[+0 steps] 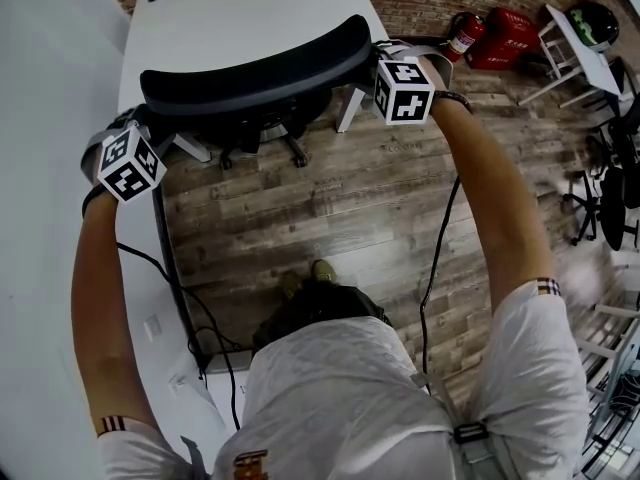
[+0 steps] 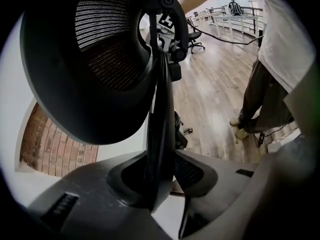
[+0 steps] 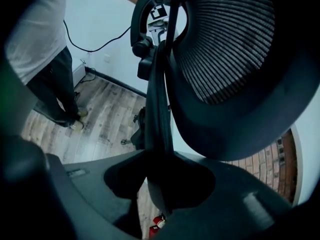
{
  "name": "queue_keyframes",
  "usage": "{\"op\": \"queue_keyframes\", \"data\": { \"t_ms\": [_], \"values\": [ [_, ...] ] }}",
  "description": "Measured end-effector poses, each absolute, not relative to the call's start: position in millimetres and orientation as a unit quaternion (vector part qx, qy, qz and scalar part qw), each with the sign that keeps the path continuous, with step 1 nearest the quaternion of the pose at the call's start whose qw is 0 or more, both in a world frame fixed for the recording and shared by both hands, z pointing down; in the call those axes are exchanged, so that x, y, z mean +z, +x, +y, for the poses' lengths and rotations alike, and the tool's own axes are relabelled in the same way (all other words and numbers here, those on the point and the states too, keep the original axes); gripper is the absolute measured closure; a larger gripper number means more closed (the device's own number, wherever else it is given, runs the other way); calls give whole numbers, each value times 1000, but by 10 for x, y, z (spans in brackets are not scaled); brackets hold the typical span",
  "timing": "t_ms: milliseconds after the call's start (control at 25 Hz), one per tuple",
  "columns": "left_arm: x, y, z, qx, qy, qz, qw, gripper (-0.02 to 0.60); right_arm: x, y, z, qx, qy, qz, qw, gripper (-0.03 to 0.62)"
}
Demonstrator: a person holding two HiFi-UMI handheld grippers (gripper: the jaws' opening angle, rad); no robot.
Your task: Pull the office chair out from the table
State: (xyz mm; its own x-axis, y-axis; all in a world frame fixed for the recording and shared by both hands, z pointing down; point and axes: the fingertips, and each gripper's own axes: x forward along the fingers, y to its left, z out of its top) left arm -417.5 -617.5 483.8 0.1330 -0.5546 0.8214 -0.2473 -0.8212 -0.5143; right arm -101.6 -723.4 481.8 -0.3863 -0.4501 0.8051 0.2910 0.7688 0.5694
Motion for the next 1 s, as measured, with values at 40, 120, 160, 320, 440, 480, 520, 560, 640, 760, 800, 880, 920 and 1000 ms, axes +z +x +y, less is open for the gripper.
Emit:
{"op": "queue_keyframes", "data": {
  "t_ms": [40, 120, 160, 320, 440, 480, 520, 560, 640, 760, 800, 880, 920, 1000],
  "values": [
    [4835, -4181, -6142, -600, -742, 270, 129, 451, 4807, -1028, -7189, -337, 52, -762, 551, 462],
    [4829, -4197, -6070, -600, -741, 271, 131, 451, 4796, -1043, -7092, -337, 53, -762, 550, 464],
    [4828, -4200, -6029, -600, -741, 272, 132, 451, 4796, -1043, -7042, -337, 54, -762, 551, 464],
    [4836, -4150, -5847, -598, -742, 271, 136, 451, 4809, -984, -6849, -335, 62, -757, 557, 464],
    [4832, -4136, -5710, -596, -744, 268, 139, 451, 4805, -965, -6708, -335, 66, -755, 559, 464],
    [4827, -4134, -5665, -596, -744, 269, 141, 451, 4801, -962, -6653, -336, 66, -755, 559, 464],
    [4824, -4126, -5617, -595, -743, 269, 143, 451, 4797, -951, -6591, -337, 67, -755, 558, 465],
    [4827, -4111, -5566, -595, -743, 269, 144, 451, 4797, -932, -6522, -338, 69, -755, 558, 465],
    [4840, -4073, -5455, -596, -744, 267, 145, 449, 4805, -883, -6376, -339, 72, -754, 558, 467],
    [4850, -4008, -5276, -599, -745, 261, 139, 449, 4813, -807, -6173, -342, 73, -754, 556, 470],
    [4852, -3979, -5209, -599, -745, 260, 137, 449, 4812, -777, -6105, -343, 72, -754, 556, 470],
    [4852, -3915, -5071, -600, -744, 260, 134, 449, 4807, -709, -5969, -345, 71, -753, 556, 470],
    [4852, -3881, -4999, -601, -744, 260, 133, 449, 4804, -674, -5900, -346, 70, -753, 555, 471],
    [4854, -3805, -4845, -603, -743, 261, 127, 449, 4806, -603, -5767, -349, 68, -752, 555, 472]
  ]
}}
